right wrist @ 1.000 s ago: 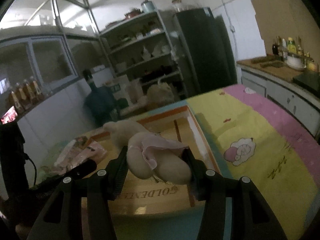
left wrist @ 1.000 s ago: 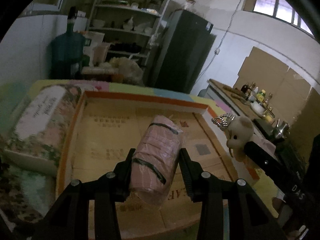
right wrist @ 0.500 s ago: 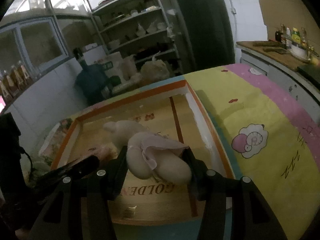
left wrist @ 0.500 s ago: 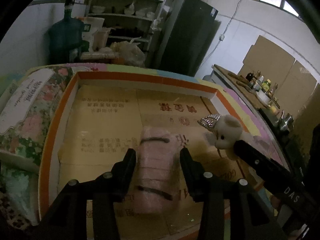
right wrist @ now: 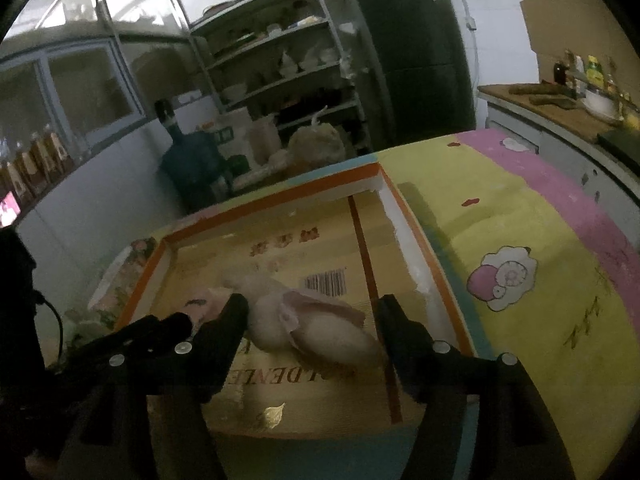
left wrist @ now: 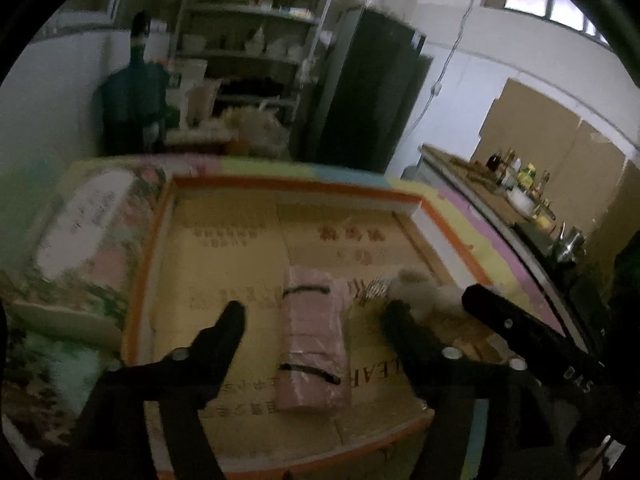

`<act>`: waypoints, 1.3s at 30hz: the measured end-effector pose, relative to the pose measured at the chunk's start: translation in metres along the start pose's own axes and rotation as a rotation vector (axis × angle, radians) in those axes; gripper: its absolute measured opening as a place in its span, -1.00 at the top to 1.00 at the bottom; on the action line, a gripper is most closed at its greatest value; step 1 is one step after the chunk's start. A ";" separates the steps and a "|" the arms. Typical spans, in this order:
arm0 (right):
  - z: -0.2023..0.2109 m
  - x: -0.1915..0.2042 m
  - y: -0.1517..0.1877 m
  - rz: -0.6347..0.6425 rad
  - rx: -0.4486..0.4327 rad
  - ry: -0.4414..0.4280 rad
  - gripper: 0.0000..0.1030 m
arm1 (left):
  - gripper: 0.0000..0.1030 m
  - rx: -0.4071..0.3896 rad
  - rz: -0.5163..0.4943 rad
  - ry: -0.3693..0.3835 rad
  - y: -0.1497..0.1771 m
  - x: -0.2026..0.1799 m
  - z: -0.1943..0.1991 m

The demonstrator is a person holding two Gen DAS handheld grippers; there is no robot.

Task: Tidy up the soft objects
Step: 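Withdraw the left gripper from the tray back toward the pile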

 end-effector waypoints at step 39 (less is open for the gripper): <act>0.099 0.204 0.048 0.142 -0.140 -0.249 -0.46 | -0.70 -0.292 -0.069 -0.234 -0.022 0.173 0.211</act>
Point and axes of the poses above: each gripper's, at about its wrist camera, not at the fingertips, and z roughly against the way its jaws point, x to its left, y to its underside, the point moved 2 cm from there along -z, roughly the way its jaws point, and after that the axes turned 15 degrees about -x, right-handed, at the moved point
